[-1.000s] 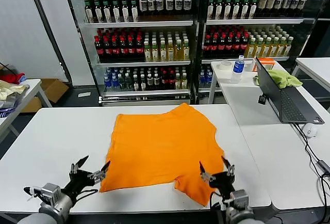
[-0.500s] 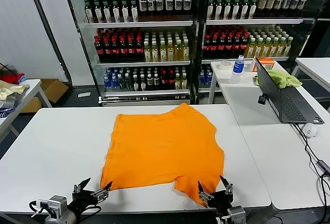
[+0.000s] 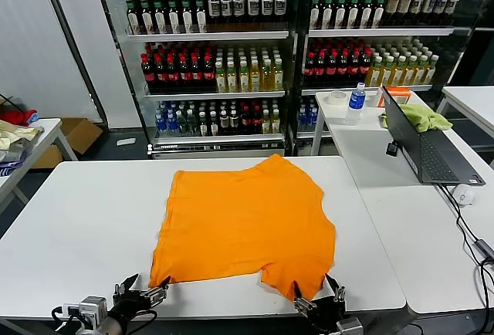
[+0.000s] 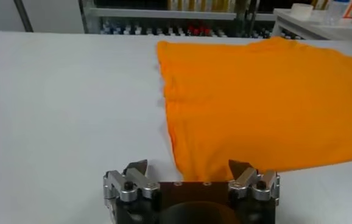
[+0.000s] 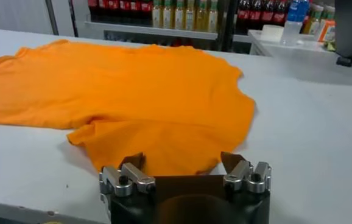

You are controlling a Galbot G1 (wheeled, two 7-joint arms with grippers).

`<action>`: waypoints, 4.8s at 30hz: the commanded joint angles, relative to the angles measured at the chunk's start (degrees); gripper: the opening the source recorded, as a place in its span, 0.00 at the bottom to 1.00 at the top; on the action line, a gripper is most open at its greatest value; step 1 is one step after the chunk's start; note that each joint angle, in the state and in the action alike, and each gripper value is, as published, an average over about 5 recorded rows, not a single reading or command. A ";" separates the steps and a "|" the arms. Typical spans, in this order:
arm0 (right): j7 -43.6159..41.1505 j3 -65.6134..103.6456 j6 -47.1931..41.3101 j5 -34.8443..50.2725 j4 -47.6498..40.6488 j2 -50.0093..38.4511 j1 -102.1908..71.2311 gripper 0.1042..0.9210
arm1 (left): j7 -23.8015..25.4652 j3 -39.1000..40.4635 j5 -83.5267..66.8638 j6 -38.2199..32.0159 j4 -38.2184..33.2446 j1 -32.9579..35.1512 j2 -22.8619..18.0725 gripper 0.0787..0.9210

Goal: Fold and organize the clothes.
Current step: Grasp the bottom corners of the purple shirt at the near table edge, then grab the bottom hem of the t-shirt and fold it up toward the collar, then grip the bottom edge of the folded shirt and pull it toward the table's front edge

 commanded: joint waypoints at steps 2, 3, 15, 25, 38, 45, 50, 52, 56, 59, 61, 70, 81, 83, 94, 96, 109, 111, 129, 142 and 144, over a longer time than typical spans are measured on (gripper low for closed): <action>2.08 -0.37 -1.53 5.10 -0.44 -0.11 -0.46 0.82 | -0.70 1.14 -0.40 -0.20 1.15 -0.48 -0.88 0.83; 2.22 -0.37 -1.60 5.61 -0.40 -0.13 -0.42 0.79 | -0.63 1.21 -0.37 -0.22 1.05 -0.43 -0.95 0.80; -0.71 1.57 0.34 7.46 -0.08 -0.93 0.74 0.37 | 1.75 1.93 1.35 -0.45 0.85 -0.38 -0.95 0.38; -5.38 10.60 -1.76 11.11 9.98 -4.75 -5.45 0.03 | 5.81 -1.12 2.71 0.69 -5.81 3.18 0.60 0.05; -7.54 21.27 -1.53 8.12 21.86 -7.80 -26.39 0.01 | 6.26 -10.10 4.35 2.55 -14.89 19.94 3.52 0.00; -8.33 20.60 0.02 4.81 20.97 -7.15 -21.15 0.01 | 8.65 -17.75 2.57 1.34 -16.57 24.70 4.17 0.00; -9.14 19.55 -0.44 5.20 15.81 -7.83 -10.30 0.01 | 9.67 -16.54 0.27 0.32 -13.68 15.81 4.92 0.00; -8.84 18.62 -1.35 6.06 13.81 -7.74 -5.92 0.01 | 10.11 -16.06 -0.70 0.01 -11.50 11.31 5.31 0.00; -8.34 15.72 -3.92 8.60 10.19 -7.34 1.47 0.01 | 10.56 -12.99 -2.66 0.30 -6.97 1.95 5.67 0.00; -8.44 13.14 -4.87 9.05 7.08 -6.67 5.91 0.01 | 11.40 -10.08 -3.00 0.16 -4.29 -2.91 5.92 0.00; -8.43 11.38 -5.24 8.94 4.54 -5.93 8.65 0.01 | 11.78 -8.26 -2.84 -0.01 -2.45 -5.21 6.12 0.00; -7.59 7.32 -6.92 8.37 -1.26 -4.15 13.13 0.01 | 12.87 -2.96 -1.04 -0.54 3.56 -10.86 5.86 0.00; -7.36 6.17 -7.16 7.63 -4.51 -2.03 14.35 0.01 | 13.52 1.87 0.96 -0.74 10.08 -16.97 4.31 0.00; -7.29 6.03 -7.27 7.52 -5.03 -1.51 14.43 0.01 | 13.72 2.47 1.32 -0.82 11.84 -18.21 3.98 0.00; -5.82 5.77 -6.92 7.40 -6.68 1.49 14.18 0.02 | 13.13 5.16 3.32 -2.34 15.06 -22.33 2.38 0.01; -5.65 5.91 -6.99 7.29 -6.86 1.82 14.20 0.05 | 12.33 5.34 3.78 -2.44 15.95 -22.80 2.15 0.04; -5.19 12.30 -7.01 7.44 2.40 -0.38 5.39 0.50 | 9.66 0.61 1.92 1.98 6.80 -13.51 2.39 0.49; -5.14 12.33 -7.20 7.20 2.53 -0.61 3.64 0.57 | 8.15 0.10 0.94 5.15 3.69 -11.21 2.29 0.55; -4.27 11.23 -7.99 12.43 -3.77 0.55 6.02 0.77 | 2.26 2.90 0.56 6.92 4.48 -9.86 0.04 0.80; -4.27 10.74 -7.83 12.80 -2.98 0.75 5.83 0.31 | 2.87 4.49 2.06 7.01 5.35 -10.19 -0.90 0.34; -4.43 10.81 -7.86 12.66 -1.66 0.46 5.09 0.24 | 3.06 4.56 2.67 7.03 5.25 -10.05 -0.84 0.28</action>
